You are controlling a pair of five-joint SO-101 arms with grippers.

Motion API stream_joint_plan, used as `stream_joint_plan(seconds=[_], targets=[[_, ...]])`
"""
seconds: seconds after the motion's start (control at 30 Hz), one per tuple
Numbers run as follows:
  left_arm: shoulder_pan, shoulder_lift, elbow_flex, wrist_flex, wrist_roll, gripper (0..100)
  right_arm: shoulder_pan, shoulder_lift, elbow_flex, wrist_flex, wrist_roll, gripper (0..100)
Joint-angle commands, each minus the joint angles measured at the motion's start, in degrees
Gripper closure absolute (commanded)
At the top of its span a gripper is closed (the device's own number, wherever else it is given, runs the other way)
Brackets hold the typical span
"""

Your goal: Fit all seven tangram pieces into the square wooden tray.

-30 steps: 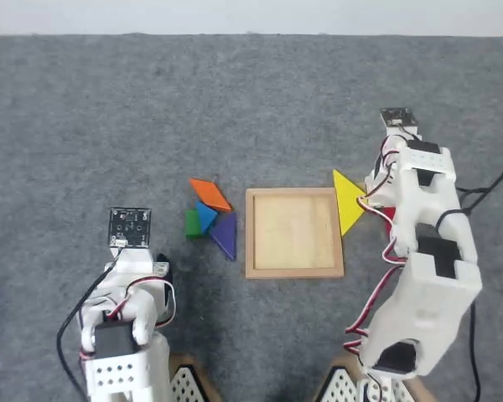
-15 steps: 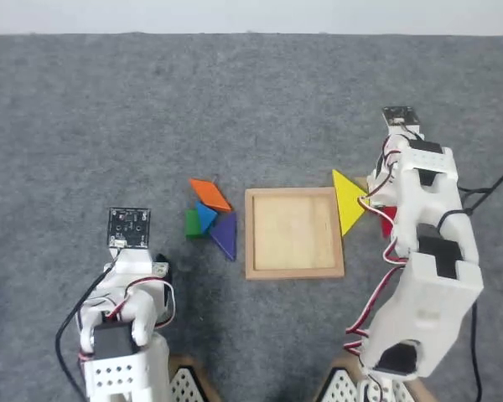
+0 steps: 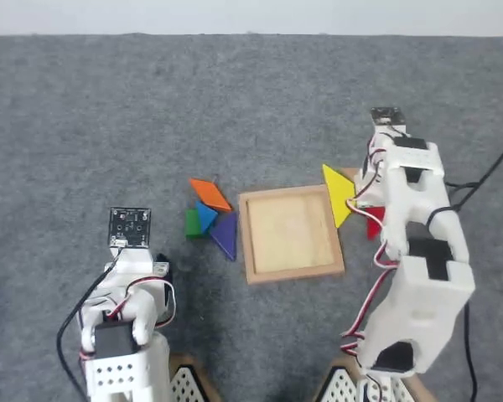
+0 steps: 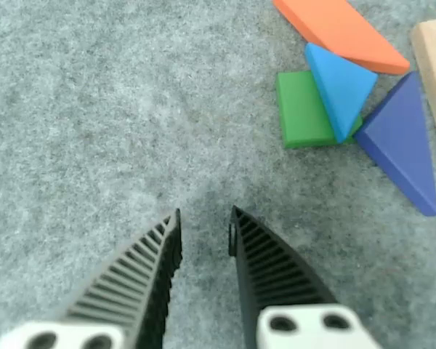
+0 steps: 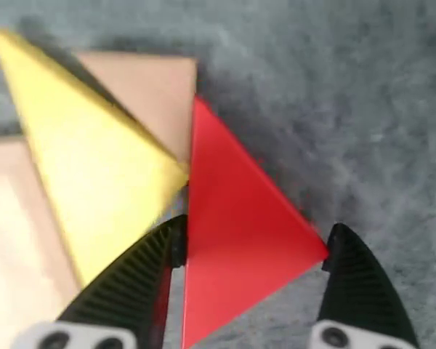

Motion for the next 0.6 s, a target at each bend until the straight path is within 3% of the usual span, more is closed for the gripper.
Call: stream_joint_plan(seconds=[0.0,0.43,0.57], targets=[[-0.1,-1.3,-0.7,0.4,0.6,90,-2.5,-6.5,-0.5,0.5,-1.1,77.5],[-0.1,-1.3,-0.7,0.4,0.6,90,-17.6,-18.6,6.8,0.7,-1.5,77.5],[-0.1,-1.3,-0.7,0.4,0.6,90,-21.7,-18.5,6.4,2.9,-14.1,80.5]])
